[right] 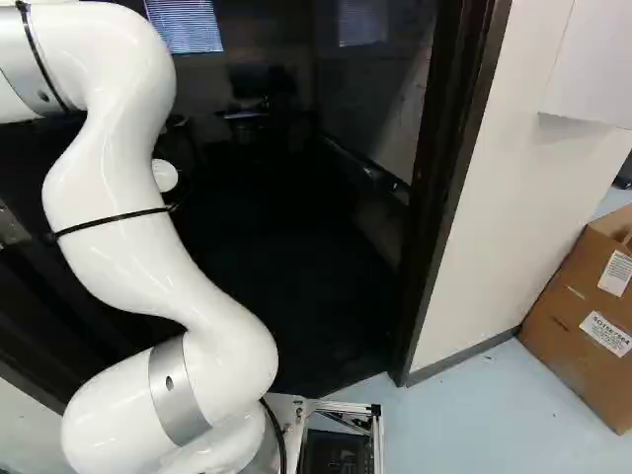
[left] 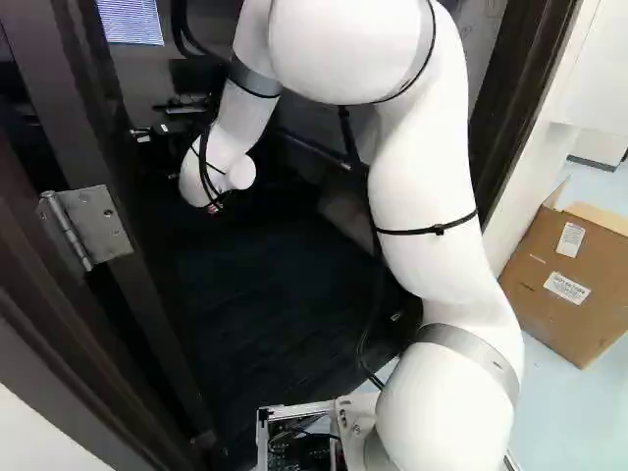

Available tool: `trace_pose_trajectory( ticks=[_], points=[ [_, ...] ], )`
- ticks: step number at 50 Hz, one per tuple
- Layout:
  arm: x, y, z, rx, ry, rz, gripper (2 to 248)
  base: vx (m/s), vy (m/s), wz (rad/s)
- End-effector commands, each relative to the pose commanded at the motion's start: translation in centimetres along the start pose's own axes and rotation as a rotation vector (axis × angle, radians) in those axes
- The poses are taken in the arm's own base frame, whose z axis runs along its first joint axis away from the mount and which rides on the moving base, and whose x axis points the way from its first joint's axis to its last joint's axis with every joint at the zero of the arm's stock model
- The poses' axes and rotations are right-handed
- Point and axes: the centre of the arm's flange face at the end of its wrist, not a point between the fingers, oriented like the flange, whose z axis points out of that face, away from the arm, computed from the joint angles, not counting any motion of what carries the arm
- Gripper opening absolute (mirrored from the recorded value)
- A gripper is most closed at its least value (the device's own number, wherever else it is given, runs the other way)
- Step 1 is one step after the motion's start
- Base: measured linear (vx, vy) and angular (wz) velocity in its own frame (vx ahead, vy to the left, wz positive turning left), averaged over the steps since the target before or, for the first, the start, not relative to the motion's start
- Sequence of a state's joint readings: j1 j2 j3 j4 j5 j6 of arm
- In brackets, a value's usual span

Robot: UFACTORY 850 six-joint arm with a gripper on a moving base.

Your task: Open the door and move inside

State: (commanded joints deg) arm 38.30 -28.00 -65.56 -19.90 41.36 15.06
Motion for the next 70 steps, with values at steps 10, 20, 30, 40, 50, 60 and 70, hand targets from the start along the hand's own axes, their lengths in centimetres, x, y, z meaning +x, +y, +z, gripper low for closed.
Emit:
trace_pose_trajectory(
  ticks=[10,20,30,40,50,60,70],
  points=[
    [0.0,-1.3,1.4,0.039,0.002,-0.028,247,0.000,0.000,0.000],
    [0.1,-2.7,2.6,0.078,0.004,-0.056,247,0.000,0.000,0.000],
    [0.0,-4.0,3.6,0.116,0.004,-0.084,247,0.000,0.000,0.000],
    [0.0,-5.3,4.4,0.152,0.004,-0.111,247,0.000,0.000,0.000],
    [-0.1,-6.5,5.0,0.186,0.004,-0.138,247,0.000,0.000,0.000],
    [-0.1,-7.6,5.5,0.218,0.003,-0.164,247,0.000,0.000,0.000],
    [-0.2,-8.3,5.8,0.240,0.003,-0.182,247,0.000,0.000,0.000]
  ],
)
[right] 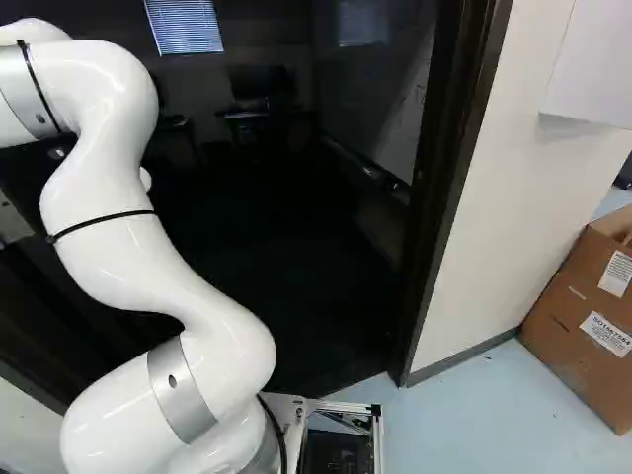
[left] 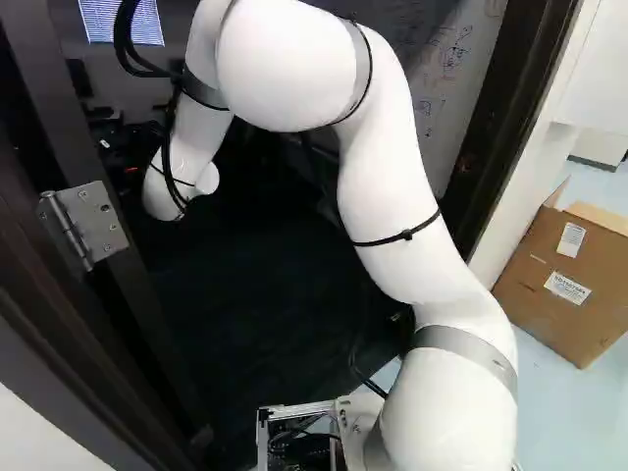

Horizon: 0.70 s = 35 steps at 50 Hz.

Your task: Open the door and move inside

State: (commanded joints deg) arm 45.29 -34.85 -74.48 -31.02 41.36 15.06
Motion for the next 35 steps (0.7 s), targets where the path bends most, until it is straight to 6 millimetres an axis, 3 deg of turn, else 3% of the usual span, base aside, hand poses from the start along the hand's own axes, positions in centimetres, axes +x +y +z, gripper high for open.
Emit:
trace_pose_trajectory(
  ticks=[11,35],
  points=[
    [-0.1,0.2,-0.7,-0.004,-0.005,0.001,247,0.000,0.000,0.000],
    [-0.6,1.4,-4.9,-0.039,-0.033,0.020,247,0.000,0.000,0.000]
  ],
)
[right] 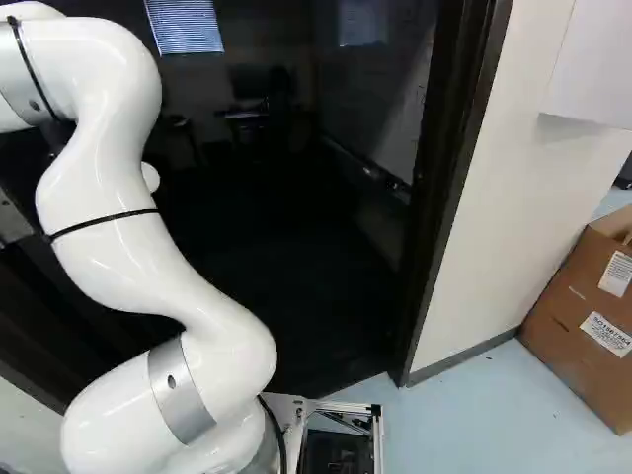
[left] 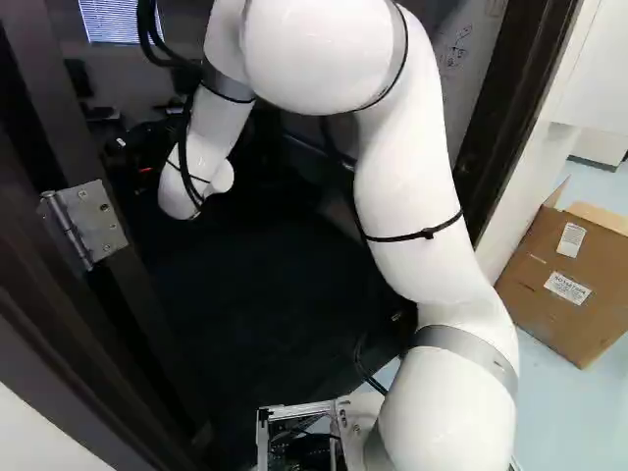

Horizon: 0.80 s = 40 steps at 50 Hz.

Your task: Open the door and move inside

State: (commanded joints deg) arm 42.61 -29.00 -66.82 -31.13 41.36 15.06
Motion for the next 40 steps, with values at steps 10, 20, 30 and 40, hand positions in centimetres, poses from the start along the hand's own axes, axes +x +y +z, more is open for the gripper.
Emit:
trace_pose_trajectory(
  ticks=[10,20,30,40],
  points=[
    [-0.3,0.6,-1.8,-0.017,-0.011,0.008,247,0.000,0.000,0.000],
    [-0.6,1.1,-3.6,-0.034,-0.021,0.017,247,0.000,0.000,0.000],
    [-0.9,1.7,-5.4,-0.059,-0.028,0.032,247,0.000,0.000,0.000],
    [-1.2,2.5,-7.1,-0.090,-0.033,0.054,247,0.000,0.000,0.000]
  ],
)
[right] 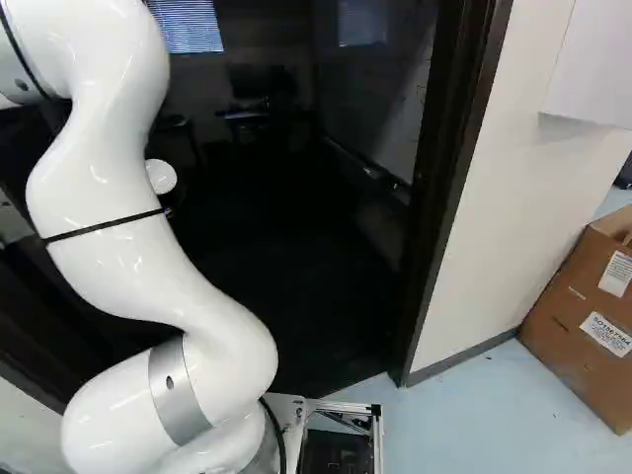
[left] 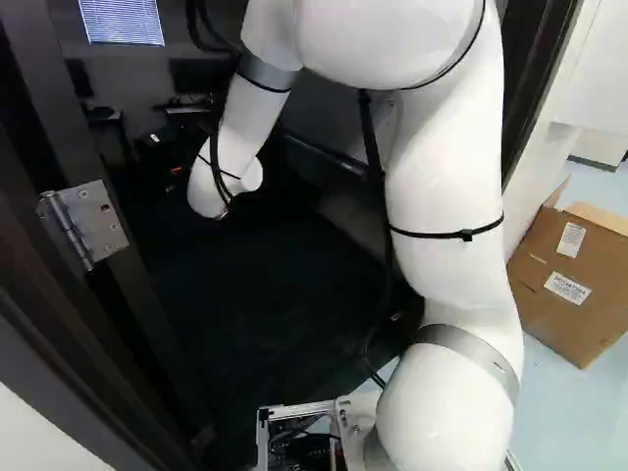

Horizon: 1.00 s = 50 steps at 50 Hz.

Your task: Open the door and move inside

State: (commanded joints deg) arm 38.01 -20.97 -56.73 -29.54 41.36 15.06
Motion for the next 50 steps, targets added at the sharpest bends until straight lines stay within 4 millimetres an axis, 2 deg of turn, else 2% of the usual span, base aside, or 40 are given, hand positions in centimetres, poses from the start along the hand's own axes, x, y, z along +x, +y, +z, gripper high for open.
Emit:
trace_pose_trajectory(
  ticks=[50],
  points=[
    [-1.8,4.5,-8.1,-0.199,-0.002,0.142,247,0.000,0.000,0.000]
  ],
)
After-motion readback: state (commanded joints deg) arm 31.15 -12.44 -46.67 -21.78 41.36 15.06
